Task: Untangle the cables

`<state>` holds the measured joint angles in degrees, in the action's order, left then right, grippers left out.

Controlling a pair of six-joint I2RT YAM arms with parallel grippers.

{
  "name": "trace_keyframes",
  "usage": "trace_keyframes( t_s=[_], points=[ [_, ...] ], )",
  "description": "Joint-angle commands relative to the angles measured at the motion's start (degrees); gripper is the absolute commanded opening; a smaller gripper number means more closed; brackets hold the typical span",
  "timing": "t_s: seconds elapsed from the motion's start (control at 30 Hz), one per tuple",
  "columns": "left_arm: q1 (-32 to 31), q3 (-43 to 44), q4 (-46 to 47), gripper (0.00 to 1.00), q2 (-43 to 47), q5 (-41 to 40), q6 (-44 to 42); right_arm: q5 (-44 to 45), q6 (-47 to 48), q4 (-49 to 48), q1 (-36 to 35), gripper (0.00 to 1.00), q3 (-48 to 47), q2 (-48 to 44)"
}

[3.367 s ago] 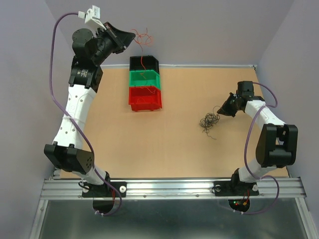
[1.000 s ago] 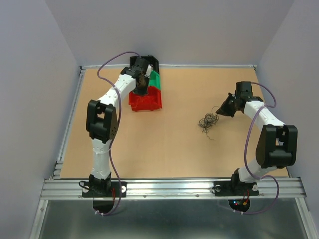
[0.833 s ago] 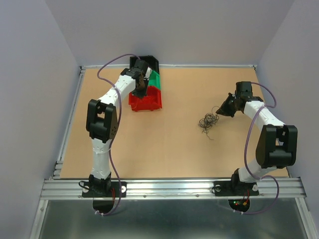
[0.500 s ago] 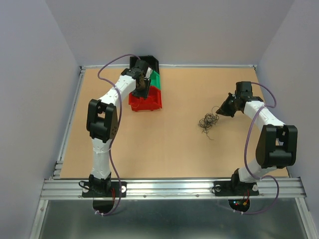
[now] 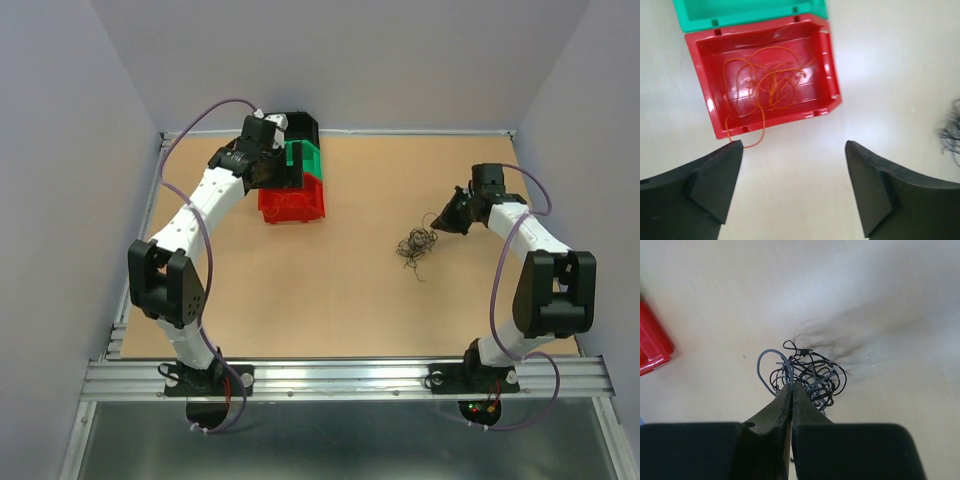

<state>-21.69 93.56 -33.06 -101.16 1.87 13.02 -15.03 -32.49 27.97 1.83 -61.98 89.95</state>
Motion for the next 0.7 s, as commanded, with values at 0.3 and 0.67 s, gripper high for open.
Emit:
trace_keyframes(
  t_s=[0.3,0.67],
  points=[
    [-17.24,5.84,13.1,0.94,-3.76,16.67,-0.01,-11.07,2.43,-6.42,-10.61,0.0,-8.16,0.4],
    [-18.12,9.36,17.85,0.93,-7.99,23.71,2.19,-18.99,4.8,-10.3,-12.55,0.01,-7.81,-3.11]
  ],
)
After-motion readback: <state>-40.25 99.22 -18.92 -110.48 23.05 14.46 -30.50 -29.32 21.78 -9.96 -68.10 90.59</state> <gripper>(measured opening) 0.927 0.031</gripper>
